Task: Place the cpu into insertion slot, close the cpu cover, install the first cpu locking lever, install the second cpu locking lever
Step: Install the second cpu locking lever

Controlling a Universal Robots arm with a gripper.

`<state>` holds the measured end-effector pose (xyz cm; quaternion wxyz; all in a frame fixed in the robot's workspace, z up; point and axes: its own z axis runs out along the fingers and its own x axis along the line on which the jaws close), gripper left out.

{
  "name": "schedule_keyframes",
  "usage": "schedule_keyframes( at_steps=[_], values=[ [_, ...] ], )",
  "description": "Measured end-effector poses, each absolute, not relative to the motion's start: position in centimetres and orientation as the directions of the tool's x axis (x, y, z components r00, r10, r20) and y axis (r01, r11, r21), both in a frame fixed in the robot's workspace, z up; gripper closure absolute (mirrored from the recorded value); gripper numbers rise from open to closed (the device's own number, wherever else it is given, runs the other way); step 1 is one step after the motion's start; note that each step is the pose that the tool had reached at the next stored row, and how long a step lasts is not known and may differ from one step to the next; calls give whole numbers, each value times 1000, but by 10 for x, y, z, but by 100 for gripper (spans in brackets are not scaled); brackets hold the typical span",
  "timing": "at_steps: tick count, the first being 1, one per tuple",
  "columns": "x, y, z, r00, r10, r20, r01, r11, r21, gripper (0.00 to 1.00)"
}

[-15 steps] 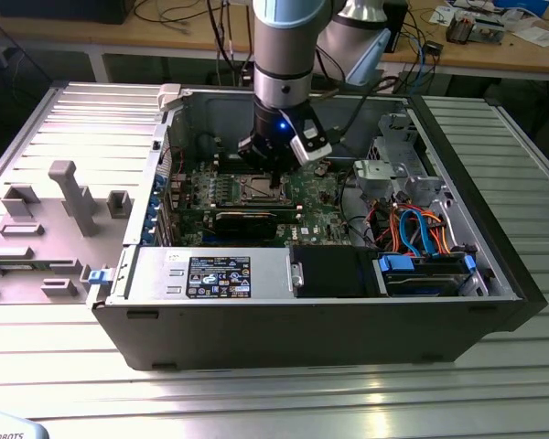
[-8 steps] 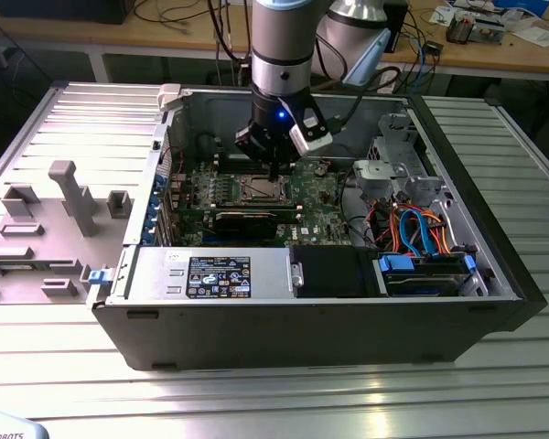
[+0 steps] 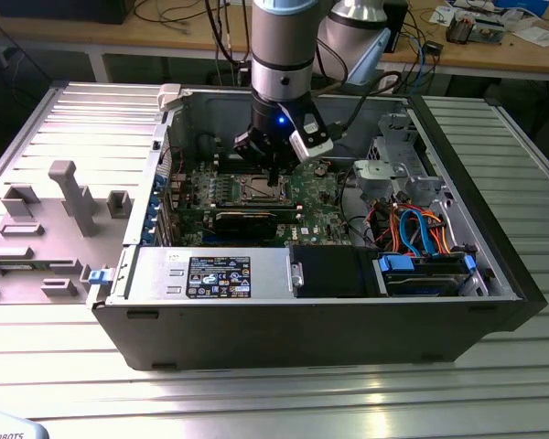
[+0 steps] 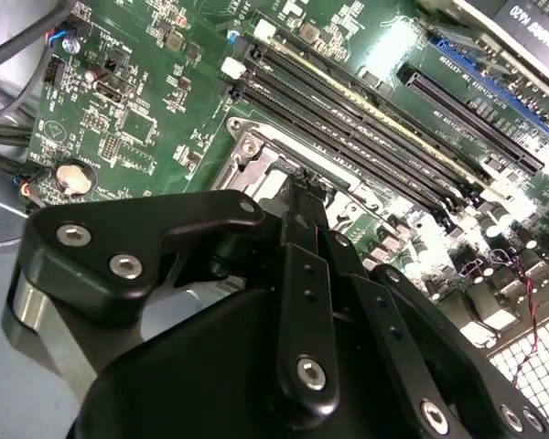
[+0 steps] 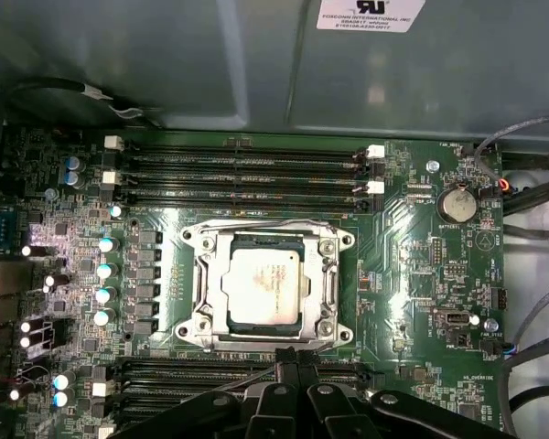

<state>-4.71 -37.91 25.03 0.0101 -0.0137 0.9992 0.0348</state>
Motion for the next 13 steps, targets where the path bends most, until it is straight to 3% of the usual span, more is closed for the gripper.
schedule_keyframes(
  at_steps=[8, 13],
  values=[
    [-50, -388, 250, -999, -27, -21, -28, 997, 69, 89],
    [-73, -397, 248, -999, -26, -22, -28, 995, 93, 89]
  ],
)
